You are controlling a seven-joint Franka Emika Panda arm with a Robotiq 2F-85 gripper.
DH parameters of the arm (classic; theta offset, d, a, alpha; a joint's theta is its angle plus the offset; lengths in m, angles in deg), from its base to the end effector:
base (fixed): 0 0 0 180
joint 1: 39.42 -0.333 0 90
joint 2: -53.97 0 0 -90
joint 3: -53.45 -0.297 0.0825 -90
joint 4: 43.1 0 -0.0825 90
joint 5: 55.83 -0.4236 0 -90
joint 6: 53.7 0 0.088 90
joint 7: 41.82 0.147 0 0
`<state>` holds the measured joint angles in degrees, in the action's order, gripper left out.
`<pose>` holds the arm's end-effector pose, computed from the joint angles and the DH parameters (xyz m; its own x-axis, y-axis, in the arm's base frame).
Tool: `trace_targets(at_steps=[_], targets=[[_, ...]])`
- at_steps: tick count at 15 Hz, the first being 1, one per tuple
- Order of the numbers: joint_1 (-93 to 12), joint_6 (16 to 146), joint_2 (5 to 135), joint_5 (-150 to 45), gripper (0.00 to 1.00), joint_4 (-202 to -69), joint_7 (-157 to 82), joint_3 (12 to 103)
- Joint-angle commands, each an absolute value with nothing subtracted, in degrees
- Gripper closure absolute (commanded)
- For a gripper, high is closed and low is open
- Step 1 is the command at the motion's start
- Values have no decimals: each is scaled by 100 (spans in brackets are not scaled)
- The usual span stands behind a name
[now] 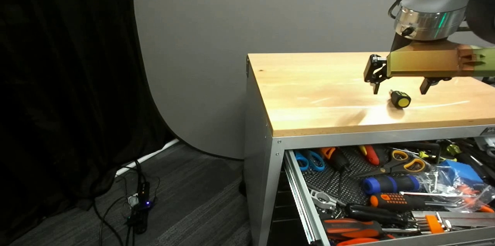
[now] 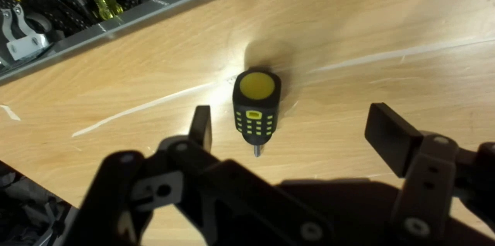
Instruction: Put the screwdriver in the drawer and close it
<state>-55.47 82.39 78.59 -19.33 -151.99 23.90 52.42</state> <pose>0.6400 0.1726 0.1993 0.8750 -0.3175 0.3655 -0.4139 -0.8823 0.2243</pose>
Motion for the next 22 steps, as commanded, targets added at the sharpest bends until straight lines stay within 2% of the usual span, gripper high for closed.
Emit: trace_targets(at_steps=[1, 3, 4, 5, 6, 10, 13, 17, 22], targets=[[-5521, 8241, 8149, -2110, 0, -14741, 2340, 5365], [-5487, 8228, 8269, -2169, 0, -14608, 2277, 5420], [-5472, 8228, 8315, -2241, 25, -14569, 2238, 5434], [-5449, 8205, 8372, -2348, 27, -14538, 2160, 5426], [-5422, 8198, 8429, -2481, 34, -14509, 2099, 5420], [-5419, 8220, 8599, -2874, 67, -14445, 2017, 5501], [-5425, 8079, 8533, -3033, 87, -14427, 1982, 5542], [-5316, 7838, 8301, -3358, 86, -14598, 1490, 5465], [-5098, 7484, 7421, -3906, 86, -15532, 42, 5295]])
